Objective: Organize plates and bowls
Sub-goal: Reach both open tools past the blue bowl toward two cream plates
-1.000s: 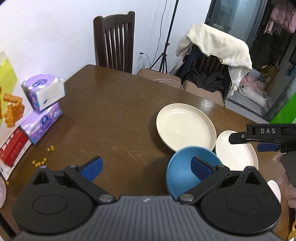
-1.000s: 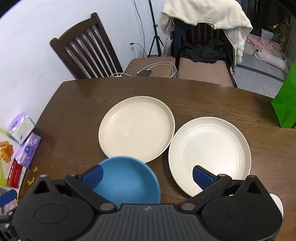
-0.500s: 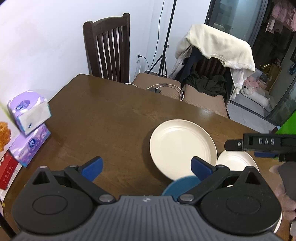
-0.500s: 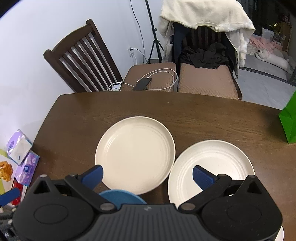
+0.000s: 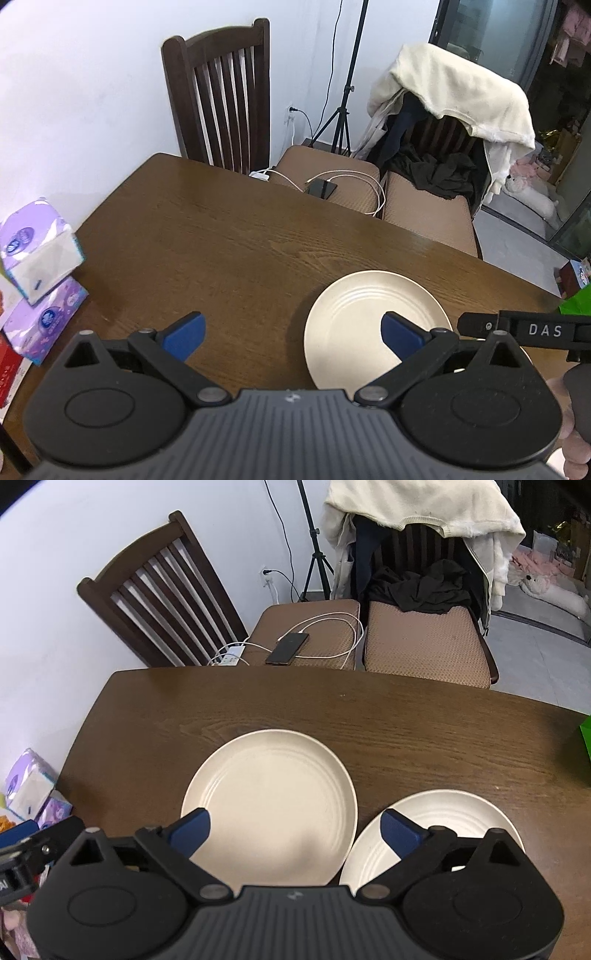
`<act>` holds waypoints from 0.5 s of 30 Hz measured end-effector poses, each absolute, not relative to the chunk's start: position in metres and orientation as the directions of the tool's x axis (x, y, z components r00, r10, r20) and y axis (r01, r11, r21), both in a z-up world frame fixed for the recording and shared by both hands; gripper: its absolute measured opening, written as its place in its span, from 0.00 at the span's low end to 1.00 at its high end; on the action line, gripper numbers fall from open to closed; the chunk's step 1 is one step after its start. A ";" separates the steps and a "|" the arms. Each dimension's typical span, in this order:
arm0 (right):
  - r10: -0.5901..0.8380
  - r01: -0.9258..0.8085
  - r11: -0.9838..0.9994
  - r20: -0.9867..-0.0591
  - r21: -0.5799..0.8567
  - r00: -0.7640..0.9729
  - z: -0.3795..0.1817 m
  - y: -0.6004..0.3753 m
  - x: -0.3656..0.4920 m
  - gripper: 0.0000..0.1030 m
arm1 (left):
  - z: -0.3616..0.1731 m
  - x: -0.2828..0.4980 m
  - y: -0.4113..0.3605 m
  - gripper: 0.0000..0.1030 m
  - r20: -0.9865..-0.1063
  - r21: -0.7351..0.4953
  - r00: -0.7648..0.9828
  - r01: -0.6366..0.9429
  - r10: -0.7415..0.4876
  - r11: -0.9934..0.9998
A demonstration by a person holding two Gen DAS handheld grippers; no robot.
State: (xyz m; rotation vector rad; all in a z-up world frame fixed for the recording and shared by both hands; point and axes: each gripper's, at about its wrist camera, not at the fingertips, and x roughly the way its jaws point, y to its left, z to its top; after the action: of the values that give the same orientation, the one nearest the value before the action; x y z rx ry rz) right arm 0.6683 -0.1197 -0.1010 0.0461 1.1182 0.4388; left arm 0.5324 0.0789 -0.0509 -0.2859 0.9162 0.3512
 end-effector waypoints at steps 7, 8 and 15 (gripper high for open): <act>0.346 -0.314 0.920 -0.865 0.236 0.364 -0.117 -0.114 0.701 0.90 | -0.076 0.578 0.089 1.00 -0.836 -0.093 0.521 -0.443 0.171 0.892; 0.344 -0.312 0.920 -0.866 0.235 0.362 -0.119 -0.112 0.706 0.89 | -0.080 0.585 0.091 1.00 -0.841 -0.095 0.514 -0.446 0.168 0.890; 0.324 -0.321 0.923 -0.881 0.214 0.345 -0.141 -0.105 0.729 0.84 | -0.113 0.612 0.104 0.99 -0.874 -0.085 0.458 -0.474 0.162 0.877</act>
State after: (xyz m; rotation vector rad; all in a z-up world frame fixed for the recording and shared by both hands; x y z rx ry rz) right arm 0.7289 -0.1050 -0.1406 0.0036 1.1438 0.4188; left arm 0.6119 0.1036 -0.1128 -0.3394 1.0253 0.4010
